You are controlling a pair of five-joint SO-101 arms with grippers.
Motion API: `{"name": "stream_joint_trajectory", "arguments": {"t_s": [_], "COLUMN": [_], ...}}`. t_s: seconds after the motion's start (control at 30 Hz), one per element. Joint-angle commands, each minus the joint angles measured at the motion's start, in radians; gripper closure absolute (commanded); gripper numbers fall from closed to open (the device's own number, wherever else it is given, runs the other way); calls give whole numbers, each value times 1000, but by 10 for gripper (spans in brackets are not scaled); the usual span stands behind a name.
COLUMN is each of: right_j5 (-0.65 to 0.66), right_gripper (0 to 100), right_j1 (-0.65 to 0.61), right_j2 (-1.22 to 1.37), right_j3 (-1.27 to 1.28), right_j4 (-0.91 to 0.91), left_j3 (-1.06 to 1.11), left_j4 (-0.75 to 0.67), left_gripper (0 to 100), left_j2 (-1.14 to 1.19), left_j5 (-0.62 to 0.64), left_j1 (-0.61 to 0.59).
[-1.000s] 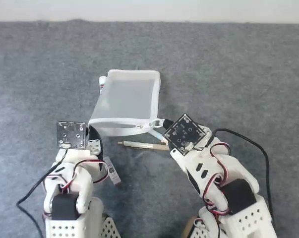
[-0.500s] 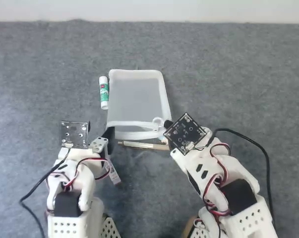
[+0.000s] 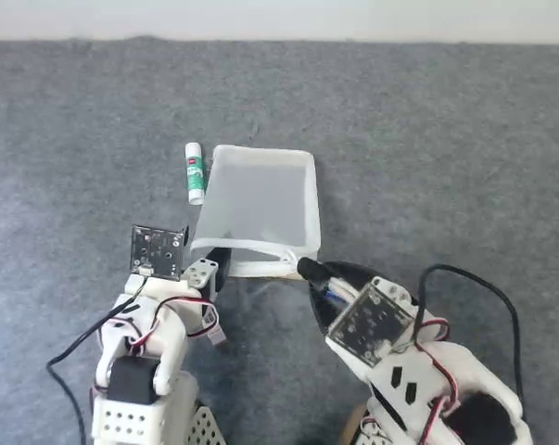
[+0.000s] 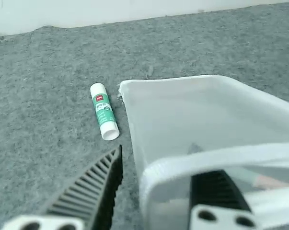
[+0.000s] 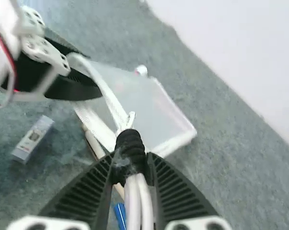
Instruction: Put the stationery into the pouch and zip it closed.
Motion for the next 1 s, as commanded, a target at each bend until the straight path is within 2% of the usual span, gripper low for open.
{"name": "stream_joint_trajectory", "arguments": {"t_s": [0.0, 0.17, 0.37, 0.53, 0.6, 0.73, 0.97], "right_j5": [-11, -11, -11, -18, -18, -31, -161], "right_gripper": [991, 991, 980, 784, 746, 746, 746], "right_j1": [-10, -10, -2, -2, 5, 73, 249], "right_j2": [-12, -12, -10, -10, -10, -10, -10], "right_j3": [-68, -66, -57, -8, 6, 31, 141], "right_j4": [4, 4, -28, -58, -76, -128, -340], "left_j3": [-21, -38, -99, -105, -105, -116, -171], "left_j4": [-29, -23, 40, 37, 37, 41, 58], "left_gripper": [872, 987, 991, 991, 991, 991, 991], "left_j2": [-14, -15, -15, -15, -15, -15, -14], "left_j5": [5, 5, 8, 6, 5, 3, -9], "left_j1": [5, 5, 5, -3, -5, -5, -6]}}
